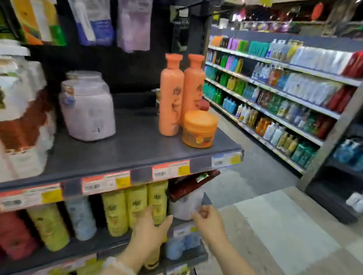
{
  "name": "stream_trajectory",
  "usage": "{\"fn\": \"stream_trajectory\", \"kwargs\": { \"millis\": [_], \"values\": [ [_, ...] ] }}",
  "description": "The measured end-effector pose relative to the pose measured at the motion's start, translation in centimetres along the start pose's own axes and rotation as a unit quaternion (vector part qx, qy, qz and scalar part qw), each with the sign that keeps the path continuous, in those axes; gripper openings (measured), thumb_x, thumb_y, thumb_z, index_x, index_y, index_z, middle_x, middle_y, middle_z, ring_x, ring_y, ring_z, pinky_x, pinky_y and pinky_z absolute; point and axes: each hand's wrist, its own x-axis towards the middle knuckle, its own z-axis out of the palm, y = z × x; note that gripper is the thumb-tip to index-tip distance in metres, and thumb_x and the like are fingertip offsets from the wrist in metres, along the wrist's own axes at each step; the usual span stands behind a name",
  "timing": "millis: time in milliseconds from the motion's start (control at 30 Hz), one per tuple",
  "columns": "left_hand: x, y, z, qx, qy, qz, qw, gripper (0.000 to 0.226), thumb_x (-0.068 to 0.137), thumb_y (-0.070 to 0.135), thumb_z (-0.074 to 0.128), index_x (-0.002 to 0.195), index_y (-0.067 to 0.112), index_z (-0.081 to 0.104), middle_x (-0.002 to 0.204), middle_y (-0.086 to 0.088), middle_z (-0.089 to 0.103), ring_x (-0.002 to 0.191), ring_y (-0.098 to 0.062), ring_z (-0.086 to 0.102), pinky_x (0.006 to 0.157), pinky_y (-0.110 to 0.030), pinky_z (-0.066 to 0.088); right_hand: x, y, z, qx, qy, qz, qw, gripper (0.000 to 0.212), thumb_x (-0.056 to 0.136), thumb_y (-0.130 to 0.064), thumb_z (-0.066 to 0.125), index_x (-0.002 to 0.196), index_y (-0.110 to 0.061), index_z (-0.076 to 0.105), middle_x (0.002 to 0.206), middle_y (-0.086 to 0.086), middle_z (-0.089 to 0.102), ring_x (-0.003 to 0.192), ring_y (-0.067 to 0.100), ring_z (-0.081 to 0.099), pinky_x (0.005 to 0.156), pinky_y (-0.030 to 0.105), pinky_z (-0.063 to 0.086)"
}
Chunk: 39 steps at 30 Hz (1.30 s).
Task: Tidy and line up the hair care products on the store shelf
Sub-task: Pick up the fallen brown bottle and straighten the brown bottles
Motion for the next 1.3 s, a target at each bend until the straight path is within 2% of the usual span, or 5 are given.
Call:
{"fn": "stream_trajectory", "kwargs": {
  "millis": [100,300,633,933,1300],
  "values": [
    [2.7,3.0,3.7,-0.069,0.056,-0.043,0.995,0.058,0.083,0.035,0.065,0.122,-0.005,0.048,0.119,-0.025,0.059,0.107,-0.037,0.058,0.086,-0.038,0.048,4.1,-0.2,-2.0,0.006,-0.005,-0.007,1.0,0.024,0.087,-0.021,0.059,0.108,-0.015,0.049,0.094,0.004,0.053,0.088,0.016,0.052,0.057,0.012,0.036],
    [6.2,5.8,5.9,0.003,0.107,-0.021,0.994,0.036,0.077,0.029,0.074,0.101,0.004,0.062,0.096,-0.012,0.067,0.093,-0.031,0.065,0.071,-0.03,0.046,9.1,-2.4,-3.9,0.026,-0.025,0.01,0.999,0.05,0.085,-0.023,0.064,0.122,0.003,0.044,0.111,0.014,0.057,0.11,0.029,0.056,0.083,0.027,0.039],
    [8.3,4.6,7.1,0.281,0.111,0.043,0.952,0.054,0.083,0.054,0.055,0.123,0.02,0.049,0.109,-0.01,0.062,0.103,-0.03,0.056,0.074,-0.033,0.047,13.2,-0.9,-2.0,0.186,-0.053,0.1,0.976,0.026,0.078,-0.032,0.072,0.082,-0.011,0.056,0.071,0.004,0.056,0.061,0.016,0.051,0.057,0.03,0.045],
    [8.3,3.4,7.7,0.153,0.084,0.076,0.982,0.047,0.08,0.04,0.068,0.117,0.014,0.054,0.111,-0.008,0.066,0.1,-0.026,0.061,0.081,-0.03,0.046,13.5,0.2,-1.5,0.305,-0.041,0.143,0.941,0.025,0.073,-0.026,0.077,0.073,-0.015,0.055,0.072,0.005,0.059,0.059,0.015,0.052,0.061,0.03,0.046],
    [5.5,3.2,8.1,0.059,-0.017,0.099,0.993,0.055,0.071,0.022,0.079,0.12,0.018,0.053,0.109,-0.003,0.063,0.099,-0.018,0.061,0.088,-0.031,0.049,7.4,1.6,-5.3,0.414,-0.049,0.128,0.9,0.027,0.084,-0.007,0.063,0.11,-0.004,0.057,0.09,0.01,0.068,0.076,0.018,0.068,0.059,0.026,0.058]
  ]
}}
